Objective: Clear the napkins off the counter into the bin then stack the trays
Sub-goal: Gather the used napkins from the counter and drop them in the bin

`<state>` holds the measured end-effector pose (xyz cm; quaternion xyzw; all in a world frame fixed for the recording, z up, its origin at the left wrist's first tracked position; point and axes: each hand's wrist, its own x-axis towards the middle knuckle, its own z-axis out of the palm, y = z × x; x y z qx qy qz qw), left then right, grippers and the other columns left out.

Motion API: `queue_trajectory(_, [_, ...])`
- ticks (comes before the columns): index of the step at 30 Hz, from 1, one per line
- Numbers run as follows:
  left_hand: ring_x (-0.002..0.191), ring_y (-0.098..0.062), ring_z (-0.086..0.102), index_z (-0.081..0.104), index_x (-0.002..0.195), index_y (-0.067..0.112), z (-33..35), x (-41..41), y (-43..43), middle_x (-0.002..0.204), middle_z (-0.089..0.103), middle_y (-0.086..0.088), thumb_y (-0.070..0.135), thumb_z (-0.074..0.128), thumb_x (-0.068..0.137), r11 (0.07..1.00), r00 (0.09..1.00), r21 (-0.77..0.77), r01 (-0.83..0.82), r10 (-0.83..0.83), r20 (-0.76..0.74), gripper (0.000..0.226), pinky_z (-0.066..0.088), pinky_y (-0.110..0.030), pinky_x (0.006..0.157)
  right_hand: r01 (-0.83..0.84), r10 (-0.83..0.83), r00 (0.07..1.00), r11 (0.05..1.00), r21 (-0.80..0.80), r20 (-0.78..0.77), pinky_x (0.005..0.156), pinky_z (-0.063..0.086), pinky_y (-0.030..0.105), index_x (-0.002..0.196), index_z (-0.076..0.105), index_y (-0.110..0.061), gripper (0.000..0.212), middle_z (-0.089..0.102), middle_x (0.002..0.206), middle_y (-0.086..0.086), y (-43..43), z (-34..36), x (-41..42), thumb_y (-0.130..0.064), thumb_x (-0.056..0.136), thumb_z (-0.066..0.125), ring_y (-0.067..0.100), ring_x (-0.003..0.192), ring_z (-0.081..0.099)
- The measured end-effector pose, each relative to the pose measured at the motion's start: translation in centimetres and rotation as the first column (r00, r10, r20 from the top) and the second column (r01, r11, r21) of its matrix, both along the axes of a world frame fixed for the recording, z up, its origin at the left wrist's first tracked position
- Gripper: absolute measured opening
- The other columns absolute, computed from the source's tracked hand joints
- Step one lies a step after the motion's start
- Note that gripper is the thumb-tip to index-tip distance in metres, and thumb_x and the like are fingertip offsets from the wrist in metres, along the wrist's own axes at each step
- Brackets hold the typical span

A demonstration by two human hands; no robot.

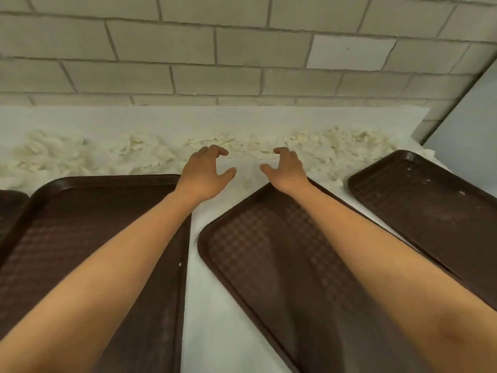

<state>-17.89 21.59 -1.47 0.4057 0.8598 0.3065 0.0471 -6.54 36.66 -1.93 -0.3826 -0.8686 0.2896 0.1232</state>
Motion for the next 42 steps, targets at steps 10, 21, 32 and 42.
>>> queue_trajectory(10, [0.125, -0.024, 0.043, 0.05, 0.128, 0.02, -1.8, -5.5, 3.3, 0.133, 0.051, -0.004, 0.042, 0.06, 0.085, 0.995, 0.994, -0.038, 0.094, -0.096, -0.051, 0.049, 0.038, -0.038, 0.102, -0.014, -0.025, 0.945, 0.993, 0.118, 0.326, 0.114, 0.018, 0.05, 0.147, 0.015, -0.035, 0.062, 0.001, 0.159, 0.005, 3.9, -2.0, -6.6, -0.044, 0.094, 0.045, 0.033, 0.145, 0.003])
queue_trajectory(21, [0.121, -0.025, 0.044, 0.052, 0.126, 0.022, -3.5, -7.5, 5.0, 0.129, 0.051, -0.002, 0.041, 0.061, 0.085, 0.993, 0.993, -0.022, 0.114, -0.115, -0.032, 0.046, 0.039, -0.038, 0.101, 0.004, -0.072, 0.96, 0.97, 0.245, 0.269, 0.099, 0.035, 0.041, 0.122, 0.048, -0.016, 0.042, 0.04, 0.132, 0.008, 6.1, -5.0, -9.5, -0.046, 0.093, 0.046, 0.029, 0.122, 0.036])
queue_trajectory(32, [0.116, -0.025, 0.046, 0.055, 0.121, 0.019, -4.6, -8.1, 7.2, 0.121, 0.055, -0.003, 0.037, 0.063, 0.084, 0.995, 0.995, 0.048, 0.093, -0.092, -0.026, 0.042, 0.042, -0.037, 0.097, -0.1, 0.05, 0.978, 0.965, 0.243, 0.203, 0.076, 0.035, 0.029, 0.097, 0.054, -0.007, 0.028, 0.055, 0.099, 0.012, 7.4, -5.7, -9.9, -0.031, 0.098, 0.04, 0.028, 0.097, 0.051])
queue_trajectory(42, [0.114, -0.026, 0.046, 0.054, 0.122, 0.016, -4.3, -9.0, 9.9, 0.121, 0.054, -0.006, 0.034, 0.064, 0.084, 0.992, 0.992, 0.093, 0.09, -0.081, -0.1, 0.043, 0.041, -0.034, 0.092, 0.042, 0.009, 0.97, 0.978, 0.206, -0.245, 0.05, 0.026, 0.031, 0.053, 0.022, -0.018, 0.05, 0.023, 0.046, -0.002, 7.2, -3.8, -9.1, -0.023, 0.092, 0.052, 0.014, 0.044, 0.022])
